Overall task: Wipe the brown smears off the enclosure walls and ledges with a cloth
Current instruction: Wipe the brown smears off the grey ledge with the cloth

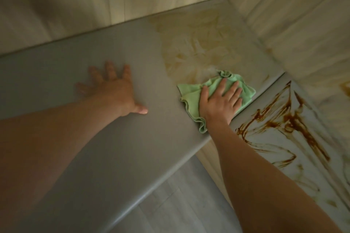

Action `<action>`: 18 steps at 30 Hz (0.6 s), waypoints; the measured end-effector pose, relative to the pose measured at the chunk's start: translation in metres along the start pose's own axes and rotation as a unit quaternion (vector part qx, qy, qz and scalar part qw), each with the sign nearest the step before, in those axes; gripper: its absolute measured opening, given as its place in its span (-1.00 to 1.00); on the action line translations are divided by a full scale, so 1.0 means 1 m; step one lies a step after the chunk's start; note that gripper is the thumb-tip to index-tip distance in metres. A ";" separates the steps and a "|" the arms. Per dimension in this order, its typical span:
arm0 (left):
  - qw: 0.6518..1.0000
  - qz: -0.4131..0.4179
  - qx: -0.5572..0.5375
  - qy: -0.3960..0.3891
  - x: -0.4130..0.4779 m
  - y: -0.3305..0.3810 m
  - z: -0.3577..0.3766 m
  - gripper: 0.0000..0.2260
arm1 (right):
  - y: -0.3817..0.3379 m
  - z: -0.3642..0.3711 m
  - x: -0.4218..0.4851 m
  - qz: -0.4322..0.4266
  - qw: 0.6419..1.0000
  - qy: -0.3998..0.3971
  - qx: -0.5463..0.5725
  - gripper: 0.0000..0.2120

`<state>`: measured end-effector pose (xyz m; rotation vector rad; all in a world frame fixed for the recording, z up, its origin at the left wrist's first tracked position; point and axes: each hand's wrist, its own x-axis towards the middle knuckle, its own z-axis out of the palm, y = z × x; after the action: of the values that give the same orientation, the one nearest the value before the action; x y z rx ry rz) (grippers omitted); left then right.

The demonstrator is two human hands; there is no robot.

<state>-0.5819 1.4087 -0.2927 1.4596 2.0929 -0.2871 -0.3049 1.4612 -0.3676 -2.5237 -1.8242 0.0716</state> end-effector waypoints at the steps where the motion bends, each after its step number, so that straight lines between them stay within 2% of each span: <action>1: 1.000 -0.010 -0.003 -0.014 0.002 0.004 -0.001 0.31 | 0.000 0.000 -0.001 0.000 1.000 -0.002 -0.001 -0.17; 6: 0.997 -0.058 -0.017 -0.056 0.015 0.023 -0.001 0.40 | -0.003 0.001 0.002 0.000 1.000 -0.015 -0.019 -0.16; 12: 0.992 -0.094 0.016 -0.080 0.026 0.040 -0.004 0.42 | -0.004 0.003 0.004 0.002 1.000 0.002 -0.011 -0.17; 18: 0.989 -0.104 0.029 -0.100 0.029 0.046 -0.004 0.41 | -0.003 0.001 0.006 0.000 1.000 -0.015 -0.006 -0.16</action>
<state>-0.5486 1.4511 -0.2995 1.1916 2.0866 -0.5563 -0.3063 1.4676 -0.3681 -2.5432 -1.8410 0.0987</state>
